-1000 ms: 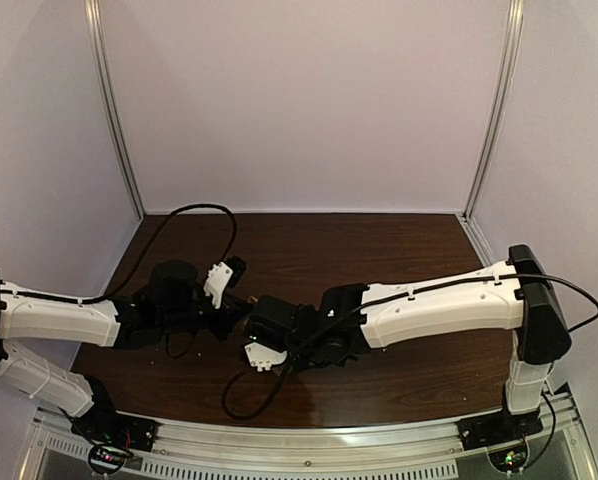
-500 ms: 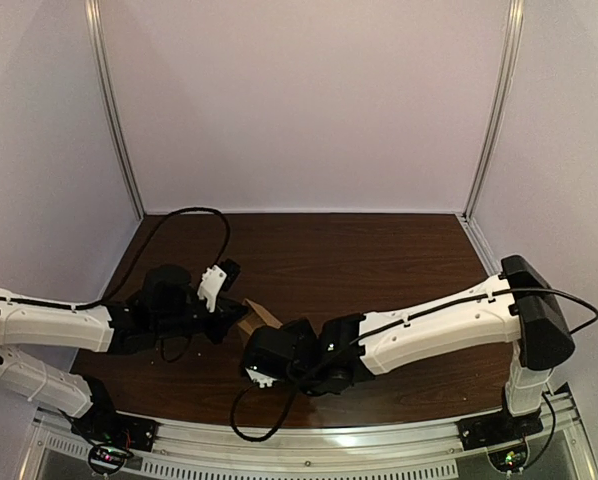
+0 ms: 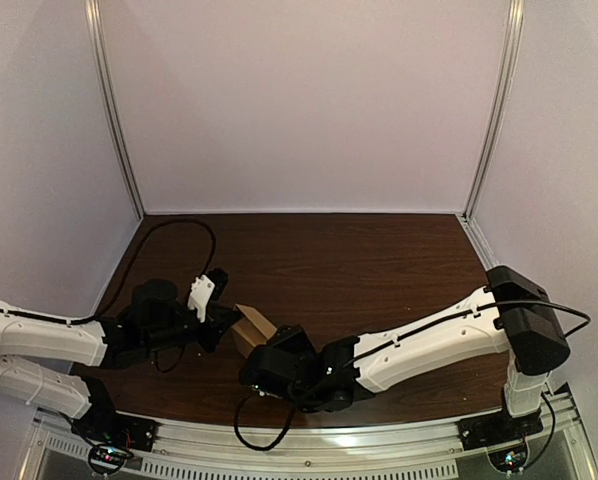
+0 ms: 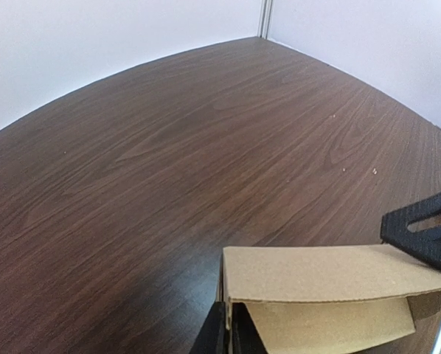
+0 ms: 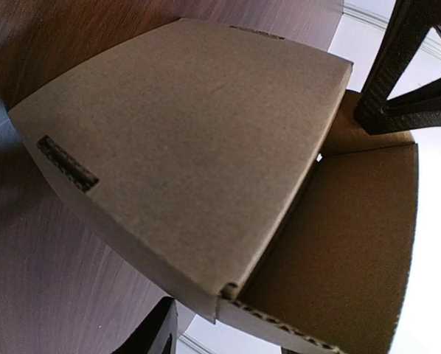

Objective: Fold the paper box

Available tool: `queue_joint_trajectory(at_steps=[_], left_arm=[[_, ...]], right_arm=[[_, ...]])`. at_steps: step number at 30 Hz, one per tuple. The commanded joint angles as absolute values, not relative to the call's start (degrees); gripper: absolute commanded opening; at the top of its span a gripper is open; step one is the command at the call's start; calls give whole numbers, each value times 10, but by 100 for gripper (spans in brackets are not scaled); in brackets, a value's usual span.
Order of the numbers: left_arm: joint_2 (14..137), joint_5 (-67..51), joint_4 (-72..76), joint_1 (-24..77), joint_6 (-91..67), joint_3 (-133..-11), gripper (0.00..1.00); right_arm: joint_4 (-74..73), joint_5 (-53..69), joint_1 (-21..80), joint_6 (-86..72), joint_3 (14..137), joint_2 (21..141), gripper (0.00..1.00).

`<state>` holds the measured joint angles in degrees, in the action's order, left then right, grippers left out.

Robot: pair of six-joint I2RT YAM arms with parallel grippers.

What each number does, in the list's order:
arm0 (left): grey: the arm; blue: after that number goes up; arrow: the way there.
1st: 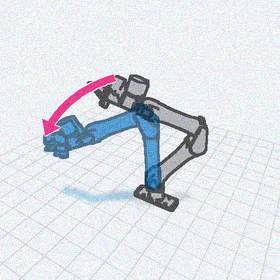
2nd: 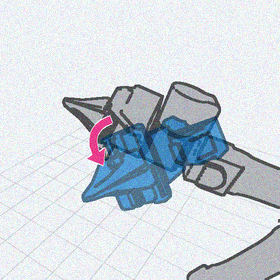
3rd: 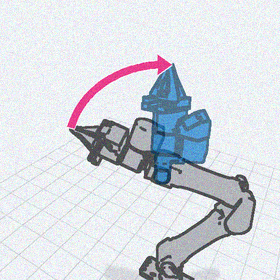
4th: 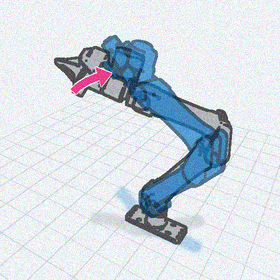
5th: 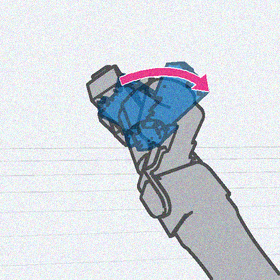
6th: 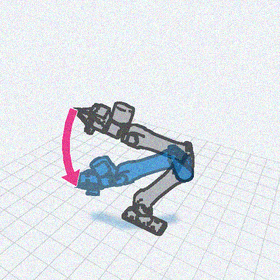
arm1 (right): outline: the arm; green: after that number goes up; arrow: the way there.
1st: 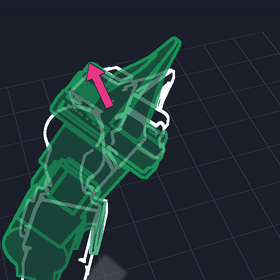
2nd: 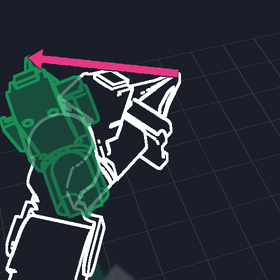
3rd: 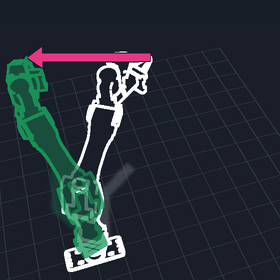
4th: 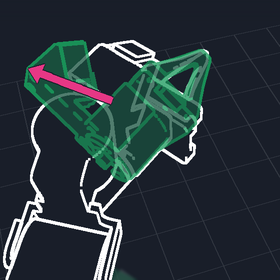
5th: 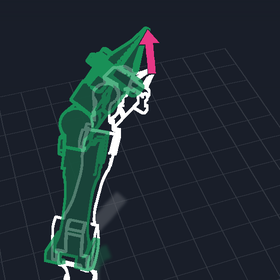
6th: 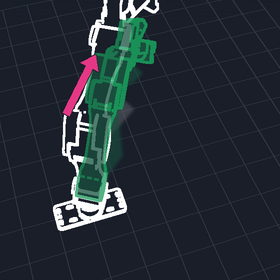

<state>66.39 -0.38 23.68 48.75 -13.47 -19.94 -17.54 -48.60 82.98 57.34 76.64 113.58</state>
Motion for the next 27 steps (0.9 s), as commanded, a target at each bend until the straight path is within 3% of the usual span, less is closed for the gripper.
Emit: queue_joint_trajectory(at_steps=[1, 9, 14, 23, 27], left_arm=[[621, 1, 142, 490, -124, -209, 12], [557, 38, 69, 490, -124, -241, 31], [550, 35, 37, 490, -135, -260, 34], [535, 74, -121, 491, -164, -369, 41], [599, 90, -177, 491, -161, -458, 41]], right_arm=[[-159, -473, 829, 584, 761, 1122, 49], [-249, -421, 808, 531, 813, 1083, 56], [-350, -372, 792, 475, 868, 1072, 61], [-536, -167, 702, 357, 943, 1020, 68], [-536, 10, 640, 286, 979, 1001, 66]])
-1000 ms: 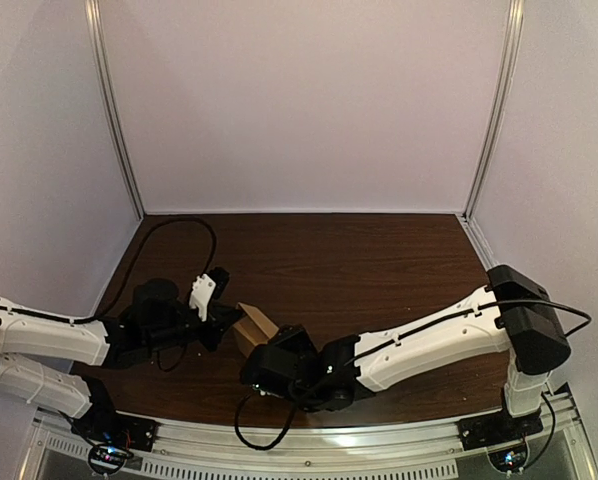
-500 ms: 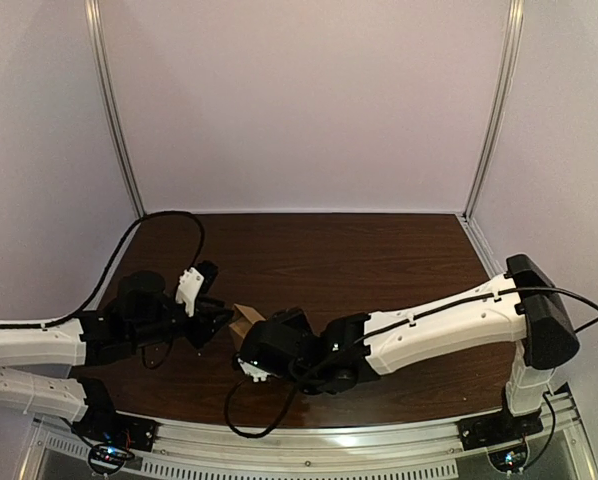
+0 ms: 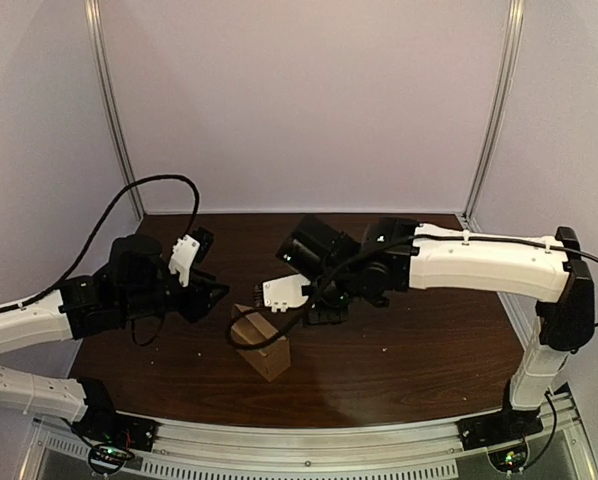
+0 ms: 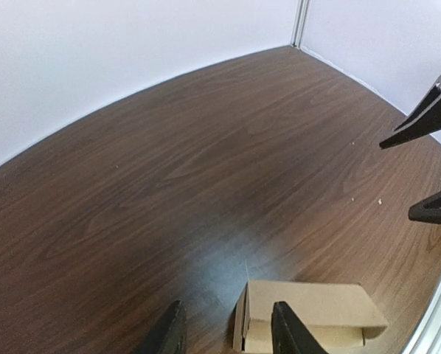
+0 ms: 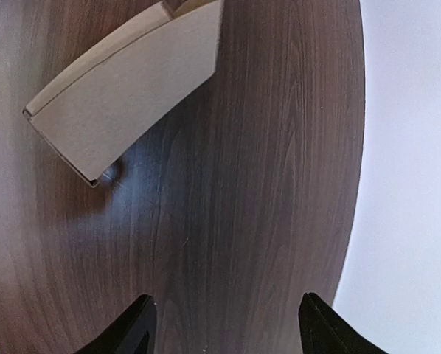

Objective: Fold the paper box

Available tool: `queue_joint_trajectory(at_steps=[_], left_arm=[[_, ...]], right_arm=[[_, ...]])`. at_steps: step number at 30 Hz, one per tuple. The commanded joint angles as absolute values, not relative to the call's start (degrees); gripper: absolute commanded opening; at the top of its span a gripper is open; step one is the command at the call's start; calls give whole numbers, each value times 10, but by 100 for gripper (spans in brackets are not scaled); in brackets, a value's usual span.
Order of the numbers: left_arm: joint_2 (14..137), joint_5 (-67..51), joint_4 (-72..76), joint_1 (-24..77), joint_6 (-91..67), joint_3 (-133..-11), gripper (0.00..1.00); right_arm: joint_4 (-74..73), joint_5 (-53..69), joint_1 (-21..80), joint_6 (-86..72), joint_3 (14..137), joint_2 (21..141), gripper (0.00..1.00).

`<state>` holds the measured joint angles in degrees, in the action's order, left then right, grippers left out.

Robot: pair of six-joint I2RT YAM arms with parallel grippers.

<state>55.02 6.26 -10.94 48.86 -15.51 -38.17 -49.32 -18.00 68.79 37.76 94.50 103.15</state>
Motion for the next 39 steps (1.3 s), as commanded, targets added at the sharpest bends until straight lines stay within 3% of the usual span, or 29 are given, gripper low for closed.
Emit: queue_joint_trajectory(at_steps=[1, 4, 13, 16, 29, 39], left_arm=[[625, 87, -192, 491, -160, -483, 41], [693, 74, -223, 491, -151, -539, 38], [757, 57, -210, 491, -135, -551, 36], [756, 58, -205, 491, -135, -534, 36], [748, 54, -203, 491, -143, -486, 34], [736, 55, -199, 491, -152, -453, 34]], right_arm=[[-528, 53, 629, 275, 980, 997, 65], [-527, 165, 612, 258, 986, 1003, 61], [-505, 299, 610, 231, 992, 1051, 43], [-503, 302, 611, 232, 999, 1068, 38], [-480, 261, 638, 258, 1019, 1113, 31], [-489, 258, 655, 274, 1023, 1150, 18]])
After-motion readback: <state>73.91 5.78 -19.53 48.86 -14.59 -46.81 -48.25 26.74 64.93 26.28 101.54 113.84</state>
